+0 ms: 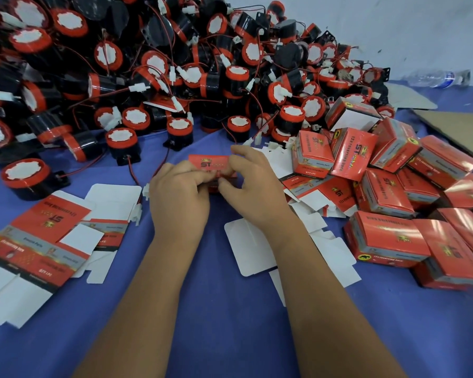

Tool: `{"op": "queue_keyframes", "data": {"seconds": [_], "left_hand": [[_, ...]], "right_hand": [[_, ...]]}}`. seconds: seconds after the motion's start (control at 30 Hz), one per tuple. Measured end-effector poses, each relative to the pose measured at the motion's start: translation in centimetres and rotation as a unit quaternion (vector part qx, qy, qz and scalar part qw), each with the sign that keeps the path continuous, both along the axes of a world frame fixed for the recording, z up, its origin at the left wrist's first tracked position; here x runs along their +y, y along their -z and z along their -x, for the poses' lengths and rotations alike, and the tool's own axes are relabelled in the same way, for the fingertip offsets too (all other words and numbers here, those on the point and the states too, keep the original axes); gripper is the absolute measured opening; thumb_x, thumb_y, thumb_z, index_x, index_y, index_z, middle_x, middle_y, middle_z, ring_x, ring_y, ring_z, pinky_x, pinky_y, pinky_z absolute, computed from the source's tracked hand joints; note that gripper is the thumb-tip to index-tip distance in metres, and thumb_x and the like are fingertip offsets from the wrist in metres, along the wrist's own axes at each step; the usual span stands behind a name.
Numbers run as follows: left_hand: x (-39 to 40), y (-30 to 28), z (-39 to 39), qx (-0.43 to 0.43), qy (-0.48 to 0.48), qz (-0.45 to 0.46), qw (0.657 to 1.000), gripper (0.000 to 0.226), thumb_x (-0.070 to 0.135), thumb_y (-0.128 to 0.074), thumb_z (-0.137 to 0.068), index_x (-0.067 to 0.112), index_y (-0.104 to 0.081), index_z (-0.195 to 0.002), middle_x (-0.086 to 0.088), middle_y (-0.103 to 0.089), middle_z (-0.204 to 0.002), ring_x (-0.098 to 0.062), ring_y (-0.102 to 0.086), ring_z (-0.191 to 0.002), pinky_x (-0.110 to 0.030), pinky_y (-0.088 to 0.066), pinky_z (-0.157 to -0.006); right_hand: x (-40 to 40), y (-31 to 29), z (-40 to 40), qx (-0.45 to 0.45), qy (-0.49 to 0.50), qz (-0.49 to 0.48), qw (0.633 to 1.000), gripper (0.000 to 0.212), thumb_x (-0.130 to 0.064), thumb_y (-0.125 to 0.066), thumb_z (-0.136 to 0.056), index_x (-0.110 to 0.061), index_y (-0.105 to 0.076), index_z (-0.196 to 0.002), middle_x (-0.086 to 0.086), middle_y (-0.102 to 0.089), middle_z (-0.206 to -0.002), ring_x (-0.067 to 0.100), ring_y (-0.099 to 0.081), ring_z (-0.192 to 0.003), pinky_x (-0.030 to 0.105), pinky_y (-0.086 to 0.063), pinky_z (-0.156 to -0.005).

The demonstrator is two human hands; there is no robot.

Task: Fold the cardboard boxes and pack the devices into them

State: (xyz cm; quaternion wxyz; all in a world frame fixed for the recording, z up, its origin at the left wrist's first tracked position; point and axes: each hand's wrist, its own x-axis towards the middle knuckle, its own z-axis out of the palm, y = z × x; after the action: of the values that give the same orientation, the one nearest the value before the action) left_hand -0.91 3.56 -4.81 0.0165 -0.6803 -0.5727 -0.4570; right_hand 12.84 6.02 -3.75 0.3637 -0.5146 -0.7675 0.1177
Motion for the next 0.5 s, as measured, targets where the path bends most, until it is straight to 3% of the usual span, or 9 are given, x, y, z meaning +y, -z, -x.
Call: {"op": "queue_keyframes", "data": {"seconds": [0.1, 0.17, 0.27, 0.37, 0.5], "left_hand": [[-0.1, 0.2, 0.0, -0.022, -0.004, 0.04, 0.999, 0.028, -0.007, -0.064, -0.085, 0.009, -0.079, -0.102, -0.008, -0.072, -0.095, -0.034, -0.052, -0.089, -0.02, -0.028, -0.072], [-0.1, 0.3, 0.0, -0.038, 0.004, 0.04, 0.998, 0.029, -0.01, -0.062, -0.085, 0.008, -0.078, -0.101, -0.009, -0.071, -0.096, -0.035, -0.052, -0.094, -0.019, -0.029, -0.073], [-0.2, 0.2, -0.1, -0.061, 0.013, 0.03, 0.998, 0.027, -0.006, -0.062, -0.088, 0.007, -0.076, -0.108, -0.011, -0.068, -0.111, -0.034, -0.055, -0.107, -0.023, -0.036, -0.088], [-0.5, -0.3, -0.5, -0.087, 0.021, 0.011, 0.996, 0.035, 0.003, -0.064, -0.09, 0.007, -0.064, -0.125, -0.012, -0.055, -0.128, -0.027, -0.049, -0.121, -0.025, -0.032, -0.102], [-1.1, -0.1, -0.9, -0.147, 0.082, 0.044, 0.985, 0.027, 0.007, -0.058, -0.094, 0.013, -0.062, -0.121, 0.006, -0.054, -0.117, -0.015, -0.055, -0.109, -0.026, -0.041, -0.092]], "right_hand": [[0.2, 0.2, 0.2, -0.021, -0.012, 0.016, 1.0, 0.02, -0.006, -0.066, -0.078, -0.005, -0.052, -0.093, 0.01, -0.055, -0.115, 0.028, -0.046, -0.108, 0.039, -0.042, -0.087], [0.2, 0.2, 0.2, -0.024, -0.008, 0.007, 1.0, 0.027, -0.006, -0.068, -0.077, -0.005, -0.052, -0.098, 0.006, -0.049, -0.105, 0.025, -0.042, -0.099, 0.034, -0.038, -0.08], [0.1, -0.2, 0.0, 0.005, 0.003, -0.014, 1.0, 0.032, -0.013, -0.078, -0.074, -0.009, -0.056, -0.097, 0.003, -0.045, -0.103, 0.02, -0.038, -0.097, 0.026, -0.035, -0.077], [0.3, -1.4, -0.6, 0.01, 0.035, -0.064, 0.997, 0.033, -0.017, -0.081, -0.072, -0.008, -0.057, -0.092, 0.007, -0.048, -0.105, 0.024, -0.04, -0.099, 0.027, -0.038, -0.08], [0.7, -3.6, -3.3, 0.105, 0.168, -0.152, 0.968, 0.032, -0.017, -0.082, -0.07, -0.01, -0.058, -0.091, 0.0, -0.042, -0.103, 0.018, -0.039, -0.097, 0.01, -0.029, -0.077]]}}
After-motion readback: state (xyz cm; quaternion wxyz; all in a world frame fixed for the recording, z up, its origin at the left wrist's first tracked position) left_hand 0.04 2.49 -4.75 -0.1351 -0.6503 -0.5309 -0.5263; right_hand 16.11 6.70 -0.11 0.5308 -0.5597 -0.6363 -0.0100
